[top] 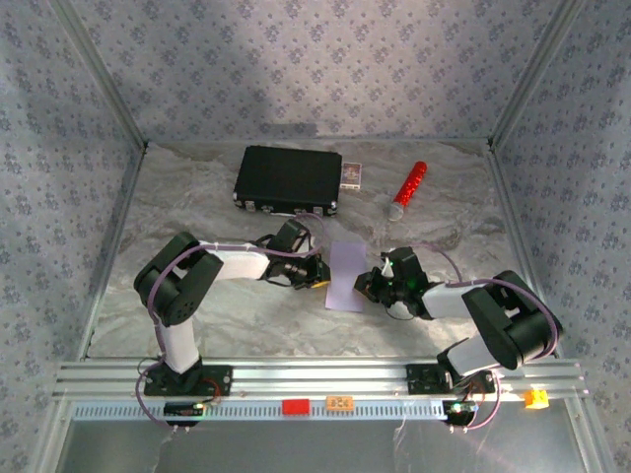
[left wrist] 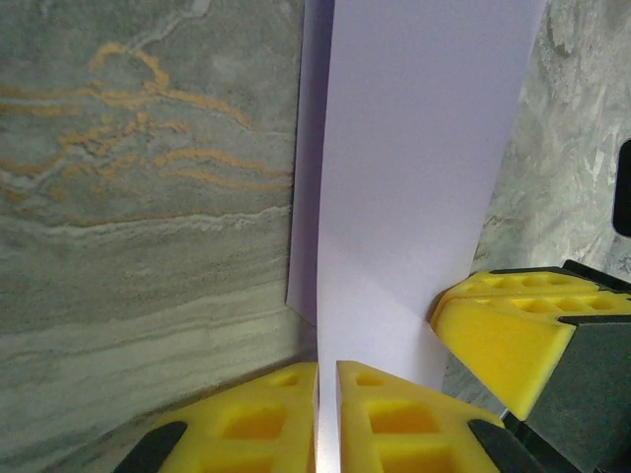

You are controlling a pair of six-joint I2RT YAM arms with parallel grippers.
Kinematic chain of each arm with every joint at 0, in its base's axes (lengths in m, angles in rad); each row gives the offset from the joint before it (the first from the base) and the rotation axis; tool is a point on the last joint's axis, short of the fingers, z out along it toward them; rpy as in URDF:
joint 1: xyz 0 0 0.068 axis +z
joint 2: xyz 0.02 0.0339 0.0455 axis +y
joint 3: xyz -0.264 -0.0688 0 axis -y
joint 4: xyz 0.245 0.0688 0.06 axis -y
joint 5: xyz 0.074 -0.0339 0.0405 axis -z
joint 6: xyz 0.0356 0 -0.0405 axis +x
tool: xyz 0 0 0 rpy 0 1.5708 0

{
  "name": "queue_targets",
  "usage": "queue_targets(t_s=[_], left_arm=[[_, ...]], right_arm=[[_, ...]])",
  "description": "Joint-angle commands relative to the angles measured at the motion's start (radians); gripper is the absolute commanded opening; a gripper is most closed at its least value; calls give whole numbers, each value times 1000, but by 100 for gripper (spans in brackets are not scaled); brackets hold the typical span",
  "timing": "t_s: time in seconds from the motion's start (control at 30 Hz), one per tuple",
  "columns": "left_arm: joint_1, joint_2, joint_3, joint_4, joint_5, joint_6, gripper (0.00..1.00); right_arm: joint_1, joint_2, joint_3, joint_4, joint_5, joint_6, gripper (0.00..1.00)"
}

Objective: Fold a paper plane with a square sheet of paper (pick it up from the middle)
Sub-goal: Third fold the triangle at the center of the table.

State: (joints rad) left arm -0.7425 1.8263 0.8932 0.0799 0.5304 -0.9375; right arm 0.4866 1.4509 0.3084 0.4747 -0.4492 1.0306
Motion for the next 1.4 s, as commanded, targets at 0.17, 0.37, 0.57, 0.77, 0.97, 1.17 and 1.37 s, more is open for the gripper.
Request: queue_targets(t_s=[0.17,0.37,0.57,0.77,0.97,1.17,1.37], left_arm=[[-1,-20,-19,7,-16,-5,5],[7,-48,-35,6,-23,-6,1],[18,-89,-60,7,-16,-15,0],[36,-133,-86,12,-1,-36,0],[47,-151,-108,23,10,-57,0],[49,-155,-111,31,12,-66,0],[49,-171,-116,28,9,-64,0]], right_arm=[[-6,13,-23,-33,10,10,10],[-6,-25,-38,-29,20,-5,17],[-2,-138,-13,-155,63,-77,23],[51,-310,44,-345,165,-220,40],[218,-421,130,-505,330,-450,60],[419,-361,168,-497,543,-635,69],[641,-284,140,-360,769,-896,68]])
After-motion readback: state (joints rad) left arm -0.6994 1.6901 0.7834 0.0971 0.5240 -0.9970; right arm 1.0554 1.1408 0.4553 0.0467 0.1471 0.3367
